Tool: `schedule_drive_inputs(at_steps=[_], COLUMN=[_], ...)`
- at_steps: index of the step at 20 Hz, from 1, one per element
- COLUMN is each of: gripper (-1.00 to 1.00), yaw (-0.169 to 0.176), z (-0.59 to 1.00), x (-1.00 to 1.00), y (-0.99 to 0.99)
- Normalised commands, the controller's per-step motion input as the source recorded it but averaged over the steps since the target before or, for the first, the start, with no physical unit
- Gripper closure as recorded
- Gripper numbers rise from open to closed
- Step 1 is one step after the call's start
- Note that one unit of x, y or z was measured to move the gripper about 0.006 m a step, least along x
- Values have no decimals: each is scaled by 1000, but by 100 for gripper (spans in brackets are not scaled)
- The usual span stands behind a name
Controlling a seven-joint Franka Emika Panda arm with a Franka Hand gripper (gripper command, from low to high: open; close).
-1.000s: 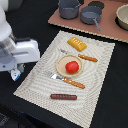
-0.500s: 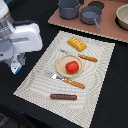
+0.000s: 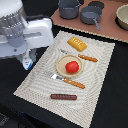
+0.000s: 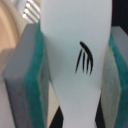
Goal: Interact with the objects in diverse but meaningful ways.
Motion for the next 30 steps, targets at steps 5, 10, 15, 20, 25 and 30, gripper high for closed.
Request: schedule_drive_inputs(at_steps=[5,10,15,20,25,30], gripper=[100,100,100,100,100,100], yaw=[-50,-42,-30,-27,-24,-24], z=[285,291,394,379,361,359], x=[775,678,661,649,655,676], y=[471,590,666,665,656,635])
